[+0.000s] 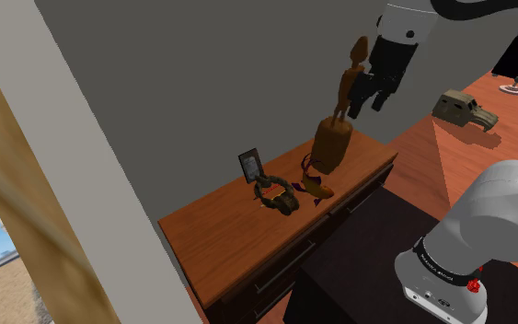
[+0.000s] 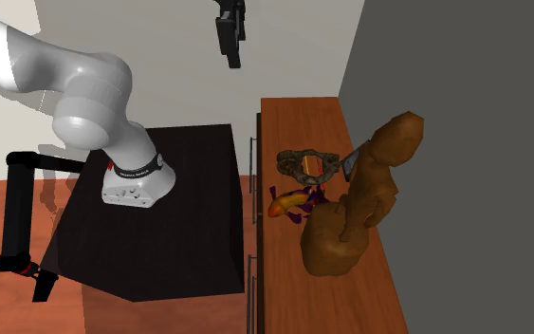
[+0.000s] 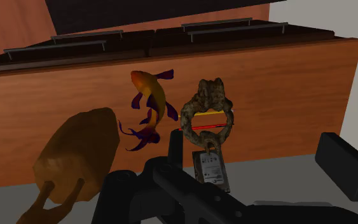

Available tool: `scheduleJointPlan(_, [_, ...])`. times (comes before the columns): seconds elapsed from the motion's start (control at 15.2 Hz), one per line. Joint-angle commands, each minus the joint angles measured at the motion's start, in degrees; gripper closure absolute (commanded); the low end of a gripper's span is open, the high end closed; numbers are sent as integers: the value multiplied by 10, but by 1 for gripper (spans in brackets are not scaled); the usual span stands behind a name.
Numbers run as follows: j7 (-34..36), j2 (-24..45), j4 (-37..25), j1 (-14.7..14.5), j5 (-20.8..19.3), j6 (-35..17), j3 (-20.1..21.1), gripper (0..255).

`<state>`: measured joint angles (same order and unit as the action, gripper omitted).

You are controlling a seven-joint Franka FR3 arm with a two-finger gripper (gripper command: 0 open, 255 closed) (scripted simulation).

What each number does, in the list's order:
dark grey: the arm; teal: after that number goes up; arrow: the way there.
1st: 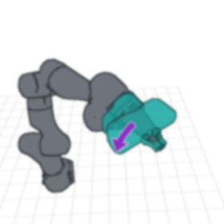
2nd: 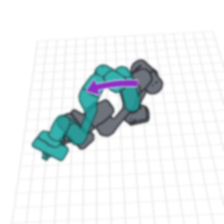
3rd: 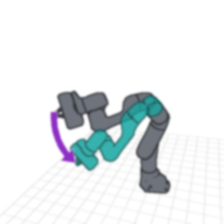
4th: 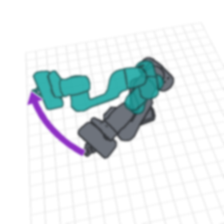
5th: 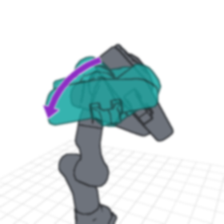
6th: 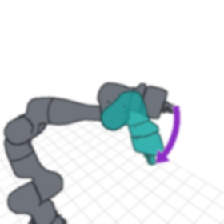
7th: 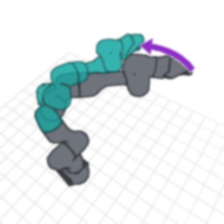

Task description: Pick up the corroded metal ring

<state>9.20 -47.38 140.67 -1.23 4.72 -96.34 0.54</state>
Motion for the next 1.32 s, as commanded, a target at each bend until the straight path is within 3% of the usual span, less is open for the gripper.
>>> scheduleJointPlan(0.0, [0,0,0,0,0,0,0,0])
scheduleJointPlan(0.66, [-33,142,76,0,-10,-210,-1,0])
scheduleJointPlan(1.25, [-57,337,70,0,-18,-393,-3,0])
